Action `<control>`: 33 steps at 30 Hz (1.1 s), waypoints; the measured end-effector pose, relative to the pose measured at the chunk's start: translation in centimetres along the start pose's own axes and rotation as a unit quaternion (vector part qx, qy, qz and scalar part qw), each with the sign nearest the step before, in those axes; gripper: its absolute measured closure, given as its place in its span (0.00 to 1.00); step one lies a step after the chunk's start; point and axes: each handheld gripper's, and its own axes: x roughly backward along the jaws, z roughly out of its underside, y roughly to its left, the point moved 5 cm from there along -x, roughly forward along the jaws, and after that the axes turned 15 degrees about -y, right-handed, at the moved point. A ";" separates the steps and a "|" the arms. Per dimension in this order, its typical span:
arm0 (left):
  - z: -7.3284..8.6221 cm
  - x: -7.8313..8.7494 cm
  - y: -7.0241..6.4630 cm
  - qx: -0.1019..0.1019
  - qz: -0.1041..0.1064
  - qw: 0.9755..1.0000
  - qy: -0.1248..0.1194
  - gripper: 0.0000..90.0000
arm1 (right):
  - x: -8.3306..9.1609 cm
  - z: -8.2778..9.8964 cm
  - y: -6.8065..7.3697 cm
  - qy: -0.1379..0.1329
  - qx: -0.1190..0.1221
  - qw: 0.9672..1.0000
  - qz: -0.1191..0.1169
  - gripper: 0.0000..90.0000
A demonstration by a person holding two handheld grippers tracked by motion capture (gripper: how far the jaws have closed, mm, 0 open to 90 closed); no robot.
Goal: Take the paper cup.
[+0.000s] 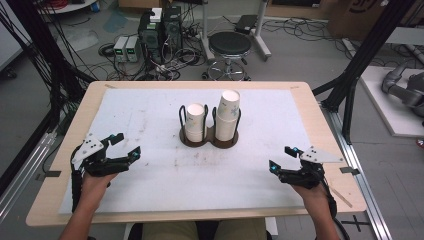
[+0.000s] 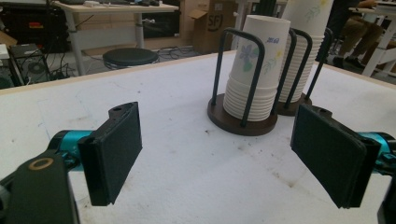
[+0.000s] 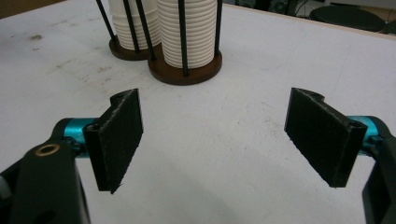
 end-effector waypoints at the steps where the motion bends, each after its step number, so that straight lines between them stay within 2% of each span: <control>1: 0.0 -0.1 0.0 0.000 0.002 1.000 0.001 0.18 | 0.0 0.0 0.0 0.001 -0.001 1.000 0.000 0.22; 7: 0.1 -1.0 -0.3 0.008 0.021 1.000 0.014 0.18 | 0.1 0.1 -0.1 0.001 -0.006 1.000 0.001 0.22; 13: -0.4 -2.2 -0.5 0.016 0.037 0.999 0.015 0.18 | 0.1 0.2 -0.2 0.004 -0.004 1.000 -0.001 0.22; 15: -0.4 -2.6 -0.6 0.012 0.044 0.999 0.019 0.18 | 0.1 0.2 -0.1 0.005 -0.007 1.000 -0.002 0.22; 22: -0.8 -3.5 -0.9 0.020 0.049 0.998 0.019 0.18 | 0.0 -0.1 0.3 0.009 -0.005 1.000 -0.006 0.22; 27: -1.5 -4.3 -1.2 0.019 0.054 0.998 0.016 0.18 | -0.1 -0.3 0.5 0.008 -0.003 1.000 -0.009 0.22; 33: -2.8 -5.7 -1.8 0.007 0.068 0.997 0.018 0.18 | -0.1 -0.4 0.5 0.007 -0.004 1.000 -0.009 0.22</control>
